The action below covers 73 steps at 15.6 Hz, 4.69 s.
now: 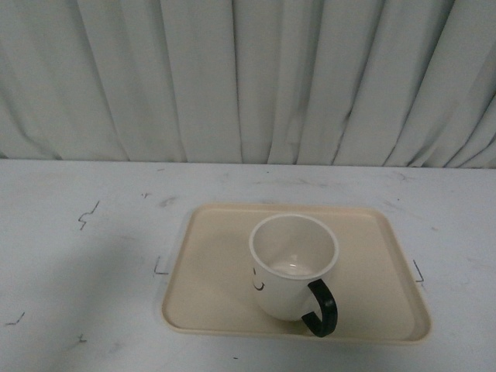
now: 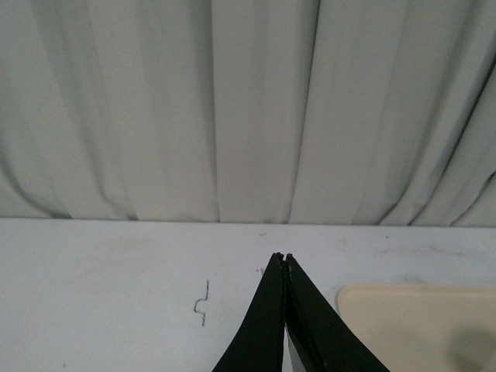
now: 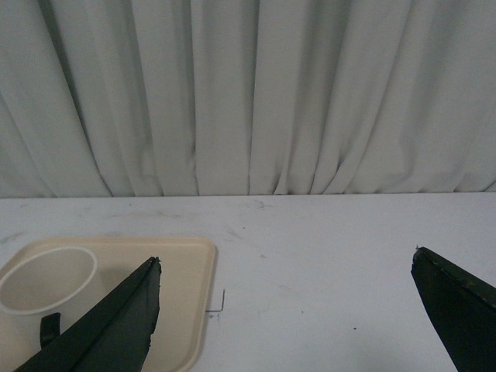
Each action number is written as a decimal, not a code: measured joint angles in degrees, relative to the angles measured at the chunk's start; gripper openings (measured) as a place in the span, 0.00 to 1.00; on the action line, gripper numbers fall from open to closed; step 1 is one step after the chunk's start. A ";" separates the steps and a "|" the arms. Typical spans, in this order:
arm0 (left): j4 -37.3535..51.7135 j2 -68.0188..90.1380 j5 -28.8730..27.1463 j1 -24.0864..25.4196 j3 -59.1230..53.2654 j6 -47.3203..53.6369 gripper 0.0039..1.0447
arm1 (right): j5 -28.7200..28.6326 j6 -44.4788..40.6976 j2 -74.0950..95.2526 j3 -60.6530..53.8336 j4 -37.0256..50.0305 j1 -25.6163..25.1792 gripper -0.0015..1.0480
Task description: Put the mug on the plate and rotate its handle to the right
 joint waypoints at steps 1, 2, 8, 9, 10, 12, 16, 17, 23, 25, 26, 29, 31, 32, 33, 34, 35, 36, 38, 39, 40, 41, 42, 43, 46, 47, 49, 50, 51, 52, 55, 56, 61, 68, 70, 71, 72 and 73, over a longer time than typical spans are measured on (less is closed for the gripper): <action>-0.52 -0.85 0.61 0.35 -0.76 0.00 0.01 | 0.00 0.00 0.00 0.00 0.00 0.00 0.94; -2.12 -3.23 1.66 1.09 -2.47 0.00 0.01 | 0.00 0.02 0.00 0.00 0.00 0.00 0.94; -14.12 -23.39 8.39 8.17 -9.53 0.07 0.01 | -0.02 0.02 0.00 0.00 0.02 0.00 0.94; -16.50 -25.59 8.41 8.17 -9.64 0.07 0.01 | -0.02 0.00 0.00 0.00 0.00 0.00 0.94; -18.29 -27.45 8.41 8.17 -9.66 0.07 0.01 | -0.02 0.02 0.00 0.00 0.00 0.00 0.94; -22.80 -32.94 8.39 8.17 -9.66 0.07 0.01 | -0.02 0.00 0.00 0.00 0.00 0.00 0.94; -29.20 -39.45 8.39 8.17 -9.68 0.07 0.01 | -0.02 0.00 0.00 0.00 0.00 0.00 0.94; -30.49 -40.70 8.39 8.17 -9.68 0.07 0.01 | -0.02 0.02 0.00 0.00 0.00 0.00 0.94; -36.72 -46.97 8.41 8.17 -9.68 0.07 0.01 | 0.00 0.02 0.00 0.00 0.00 0.00 0.94; -38.97 -49.27 8.41 8.17 -9.68 0.07 0.01 | -0.02 0.02 0.00 0.00 0.00 0.00 0.94; -39.67 -49.92 8.41 8.17 -9.68 0.07 0.01 | -0.02 0.02 0.00 0.00 0.00 0.00 0.94; -51.49 -60.52 8.50 8.17 -9.66 0.04 0.01 | 0.00 0.02 0.00 0.00 0.02 0.00 0.94; -51.47 -60.78 8.50 8.17 -9.66 0.07 0.01 | -0.02 0.02 0.00 0.00 0.04 0.00 0.94; -51.32 -60.81 8.55 8.17 -9.66 0.02 0.03 | 0.00 0.02 0.00 0.00 0.02 0.00 0.94; -51.19 -60.81 8.52 8.17 -9.66 0.07 0.15 | 0.00 0.02 0.00 0.00 0.02 0.00 0.94; -51.15 -60.81 8.52 8.17 -9.66 0.07 0.25 | -0.02 0.02 0.00 0.00 0.02 0.00 0.94; -51.15 -60.81 8.52 8.17 -9.66 0.07 0.37 | 0.00 0.02 0.00 0.00 0.02 0.00 0.94; -51.17 -60.81 8.52 8.17 -9.66 0.07 0.49 | -0.02 0.02 0.00 0.00 0.02 0.00 0.94; -51.17 -60.81 8.52 8.17 -9.66 0.07 0.72 | 0.00 0.02 0.00 0.00 0.02 0.00 0.94; -51.17 -60.81 8.52 8.17 -9.66 0.07 0.84 | -0.02 0.02 0.00 0.00 0.02 0.00 0.94; -51.17 -60.81 8.52 8.17 -9.66 0.09 0.95 | -0.15 -0.11 0.13 0.07 -0.70 0.00 0.94; -51.17 -60.81 8.50 8.17 -9.66 0.15 0.94 | -1.84 -1.95 4.37 3.69 -10.95 0.85 0.94; -51.15 -60.81 8.52 8.17 -9.66 0.20 0.94 | 0.79 -3.61 12.81 8.15 -16.55 5.68 0.94; -51.17 -60.81 8.55 8.17 -9.66 0.20 0.94 | 2.62 -5.01 20.22 11.96 -13.46 9.35 0.94; -51.17 -60.81 8.55 8.17 -9.66 0.20 0.94 | 2.38 -5.55 44.09 25.49 -10.69 7.34 0.94; -51.17 -60.81 8.55 8.17 -9.66 0.20 0.94 | 1.81 -5.14 51.74 29.59 -11.15 7.48 0.94; -51.15 -60.81 8.52 8.17 -9.66 0.20 0.94 | -1.62 -1.14 66.86 41.31 -13.25 8.50 0.94; -51.17 -60.81 8.55 8.17 -9.66 0.20 0.94 | -2.89 1.66 72.83 46.69 -15.06 10.01 0.94; -51.15 -60.81 8.55 8.17 -9.66 0.20 0.94 | -4.68 5.07 79.60 51.91 -17.92 12.00 0.94; -51.17 -60.81 8.55 8.17 -9.66 0.20 0.94 | -5.11 8.48 86.18 56.37 -20.94 14.10 0.94; -51.15 -60.81 8.55 8.17 -9.66 0.20 0.94 | -5.66 16.24 99.16 65.22 -24.81 18.56 0.94; -51.15 -60.81 8.52 8.17 -9.66 0.20 0.94 | -5.81 18.14 101.98 67.69 -25.57 19.41 0.94; -51.15 -60.81 8.52 8.17 -9.66 0.20 0.94 | -4.28 24.57 111.56 72.24 -26.84 22.25 0.94; -51.17 -60.81 8.52 8.17 -9.66 0.20 0.94 | -3.10 27.04 115.25 72.24 -26.80 23.02 0.59; -51.17 -60.81 8.55 8.17 -9.66 0.20 0.94 | -2.05 26.69 115.60 73.22 -27.87 22.99 0.28; -51.17 -60.81 8.55 8.17 -9.66 0.20 0.94 | -1.27 24.46 115.71 74.20 -29.64 22.73 0.10; -51.17 -60.81 8.55 8.17 -9.66 0.20 0.94 | -0.98 22.56 115.73 75.10 -30.71 22.36 0.04; -51.15 -60.81 8.52 8.17 -9.66 0.20 0.94 | -1.09 19.56 115.91 77.26 -32.39 21.53 0.03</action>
